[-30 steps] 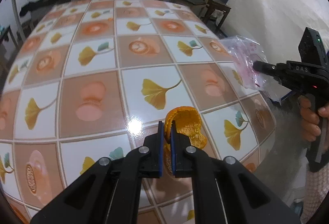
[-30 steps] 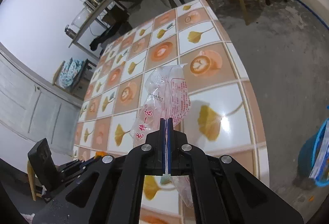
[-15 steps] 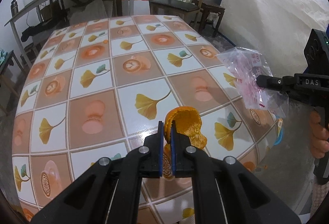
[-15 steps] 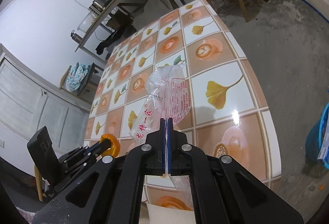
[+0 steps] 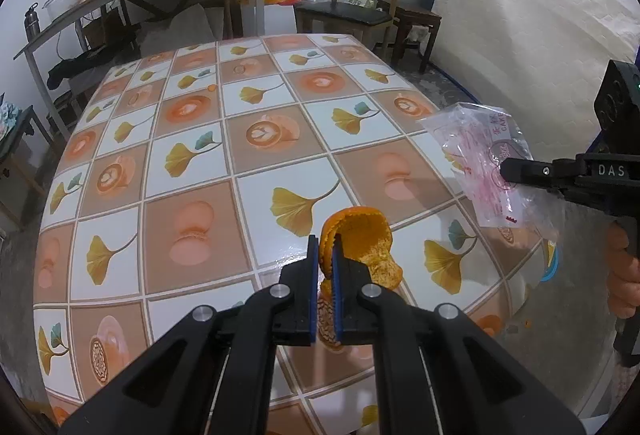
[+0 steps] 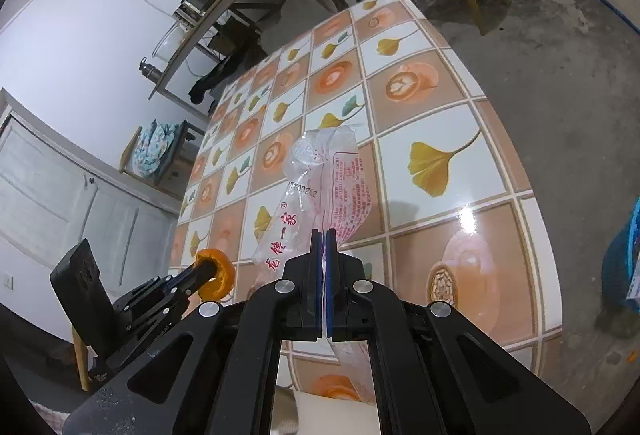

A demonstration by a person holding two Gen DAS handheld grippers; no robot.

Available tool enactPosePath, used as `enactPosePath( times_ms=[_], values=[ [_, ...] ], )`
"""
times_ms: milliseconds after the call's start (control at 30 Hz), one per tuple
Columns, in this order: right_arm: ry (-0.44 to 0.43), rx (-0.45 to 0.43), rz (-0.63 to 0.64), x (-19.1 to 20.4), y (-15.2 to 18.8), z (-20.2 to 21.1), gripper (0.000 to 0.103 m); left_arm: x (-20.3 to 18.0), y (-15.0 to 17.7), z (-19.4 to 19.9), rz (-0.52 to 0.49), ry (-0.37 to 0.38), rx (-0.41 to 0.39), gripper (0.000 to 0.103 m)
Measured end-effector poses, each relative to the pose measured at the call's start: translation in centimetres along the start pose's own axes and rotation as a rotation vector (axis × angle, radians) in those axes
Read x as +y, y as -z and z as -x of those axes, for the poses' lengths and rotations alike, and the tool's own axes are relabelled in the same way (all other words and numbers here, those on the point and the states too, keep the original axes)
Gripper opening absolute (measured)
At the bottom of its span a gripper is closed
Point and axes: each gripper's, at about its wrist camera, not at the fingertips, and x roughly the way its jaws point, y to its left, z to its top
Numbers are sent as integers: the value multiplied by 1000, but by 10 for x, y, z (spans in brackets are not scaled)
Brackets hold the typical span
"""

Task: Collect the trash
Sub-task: 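Carry the orange peel and clear bag to the basket with both tools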

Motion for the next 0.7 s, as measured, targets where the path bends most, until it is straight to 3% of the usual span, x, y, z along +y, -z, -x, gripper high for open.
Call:
enactPosePath(
  times_ms=[233,500,700],
  values=[
    [12,8,9,3,2,-5,0,3,3,-5,19,19,19,5],
    [17,8,2,6,6,-9,0,24,14,-21,132,100,74,5],
    [3,-11,-10,5,8,-6,0,25,7,-15,135,117,53,5]
  ],
)
